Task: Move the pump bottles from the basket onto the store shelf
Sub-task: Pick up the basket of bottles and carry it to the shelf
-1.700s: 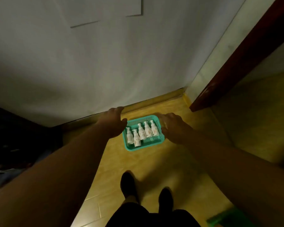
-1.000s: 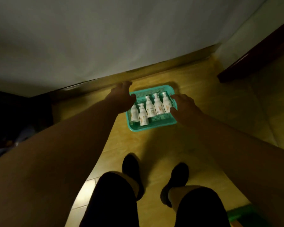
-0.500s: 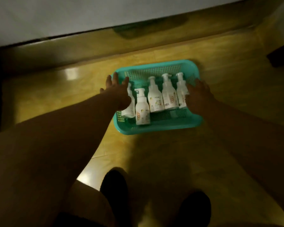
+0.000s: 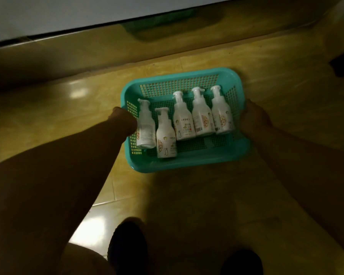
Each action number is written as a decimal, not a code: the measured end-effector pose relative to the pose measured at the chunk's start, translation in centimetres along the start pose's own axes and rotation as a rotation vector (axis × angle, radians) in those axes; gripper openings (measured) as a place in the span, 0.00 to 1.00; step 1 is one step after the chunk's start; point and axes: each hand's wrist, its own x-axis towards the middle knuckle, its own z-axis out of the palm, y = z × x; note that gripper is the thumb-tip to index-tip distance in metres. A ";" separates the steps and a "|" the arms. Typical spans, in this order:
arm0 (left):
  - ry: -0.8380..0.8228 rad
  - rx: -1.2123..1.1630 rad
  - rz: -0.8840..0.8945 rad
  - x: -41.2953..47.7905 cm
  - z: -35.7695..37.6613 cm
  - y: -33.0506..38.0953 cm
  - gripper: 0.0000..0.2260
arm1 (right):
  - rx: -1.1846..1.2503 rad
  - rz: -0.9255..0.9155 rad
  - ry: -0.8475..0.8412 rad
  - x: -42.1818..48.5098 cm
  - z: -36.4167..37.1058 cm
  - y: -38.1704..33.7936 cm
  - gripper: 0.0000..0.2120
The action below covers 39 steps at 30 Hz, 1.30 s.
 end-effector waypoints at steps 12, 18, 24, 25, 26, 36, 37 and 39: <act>-0.029 0.008 0.119 -1.6 -1.0 -0.2 0.27 | 0.061 -0.063 0.052 -1.9 -0.4 2.0 0.13; 0.008 0.065 0.213 -8.9 -6.5 1.4 0.23 | 0.017 0.018 0.060 -9.5 -8.0 1.5 0.12; -0.029 0.132 0.311 -22.8 -17.2 4.9 0.22 | -0.025 0.132 0.072 -22.1 -21.2 0.1 0.17; -0.030 0.142 0.335 -25.4 -19.1 5.5 0.21 | -0.023 0.143 0.075 -24.2 -23.6 -0.3 0.19; -0.023 0.156 0.362 -28.0 -21.3 6.3 0.20 | -0.024 0.156 0.080 -26.3 -26.2 -0.9 0.21; 0.073 0.194 0.592 -49.9 -39.6 13.0 0.23 | 0.012 0.182 0.099 -42.7 -50.5 -8.9 0.34; 0.080 0.177 0.600 -51.7 -41.3 13.6 0.23 | -0.006 0.166 0.114 -43.9 -52.8 -9.6 0.35; 0.083 0.150 0.624 -54.9 -44.0 14.6 0.23 | -0.035 0.145 0.148 -46.1 -56.3 -10.7 0.35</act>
